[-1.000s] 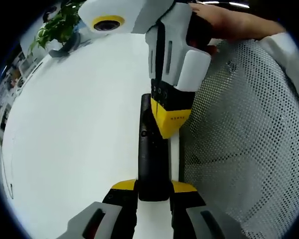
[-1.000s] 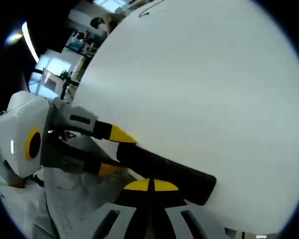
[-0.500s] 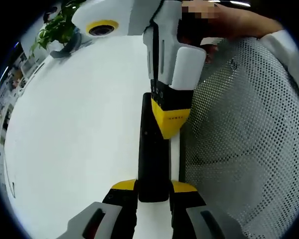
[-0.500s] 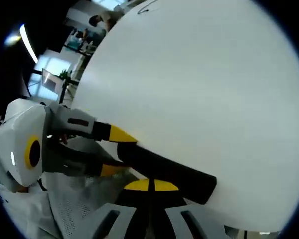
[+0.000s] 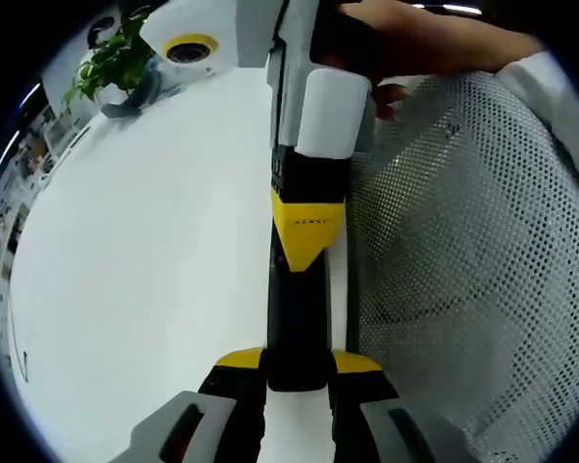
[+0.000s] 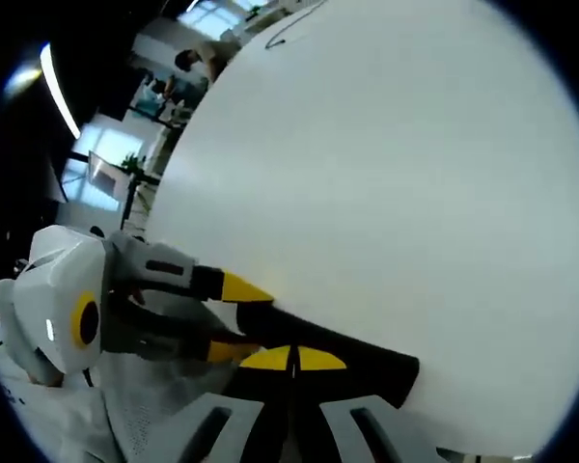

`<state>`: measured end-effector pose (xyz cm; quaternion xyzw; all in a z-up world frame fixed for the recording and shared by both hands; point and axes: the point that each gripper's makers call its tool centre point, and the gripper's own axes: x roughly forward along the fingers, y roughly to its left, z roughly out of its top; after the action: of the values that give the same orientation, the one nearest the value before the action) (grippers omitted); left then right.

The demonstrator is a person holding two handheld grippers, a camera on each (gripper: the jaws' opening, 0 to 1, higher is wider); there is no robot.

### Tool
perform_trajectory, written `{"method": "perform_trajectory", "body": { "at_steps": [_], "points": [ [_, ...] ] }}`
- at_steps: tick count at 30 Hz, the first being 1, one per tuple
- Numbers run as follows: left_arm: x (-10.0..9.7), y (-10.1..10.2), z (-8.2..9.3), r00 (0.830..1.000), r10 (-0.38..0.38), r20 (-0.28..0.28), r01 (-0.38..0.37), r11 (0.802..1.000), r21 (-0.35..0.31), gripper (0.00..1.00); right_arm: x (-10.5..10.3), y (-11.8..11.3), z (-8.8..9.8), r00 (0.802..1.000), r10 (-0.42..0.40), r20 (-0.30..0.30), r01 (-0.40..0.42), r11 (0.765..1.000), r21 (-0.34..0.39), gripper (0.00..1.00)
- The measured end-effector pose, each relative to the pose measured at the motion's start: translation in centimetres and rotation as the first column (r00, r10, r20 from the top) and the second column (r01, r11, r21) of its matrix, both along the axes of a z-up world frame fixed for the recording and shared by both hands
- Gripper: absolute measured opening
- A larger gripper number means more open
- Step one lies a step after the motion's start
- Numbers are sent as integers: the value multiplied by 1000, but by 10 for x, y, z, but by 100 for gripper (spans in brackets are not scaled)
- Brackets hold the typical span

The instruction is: Press the specified remote control buttons in sequence, fully releasing each button before pressing the next.

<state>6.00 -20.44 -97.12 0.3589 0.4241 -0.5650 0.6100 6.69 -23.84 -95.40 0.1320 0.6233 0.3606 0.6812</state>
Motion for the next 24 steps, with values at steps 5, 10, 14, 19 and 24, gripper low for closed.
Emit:
{"method": "perform_trajectory", "body": {
  "at_steps": [5,10,14,19,24],
  "points": [
    [0,0,0,1000,-6,-21,5,1000,-3,23,-4,1,-3,999,50,14,-50,998,-35,0],
    [0,0,1,998,7,-57,-8,1000,-18,23,-4,-1,-5,998,55,36,-54,998,-37,0],
    [1,0,1,997,7,-83,-8,1000,-22,23,-3,-1,-5,998,46,29,-46,998,-33,0],
    [0,-1,1,995,2,-103,-4,1000,-20,23,-3,-1,-6,1000,27,12,-26,999,-34,0],
    [0,-1,1,995,-5,-99,4,1000,-8,23,-1,-2,-7,1000,-2,-24,2,1000,-22,0]
  ]
}}
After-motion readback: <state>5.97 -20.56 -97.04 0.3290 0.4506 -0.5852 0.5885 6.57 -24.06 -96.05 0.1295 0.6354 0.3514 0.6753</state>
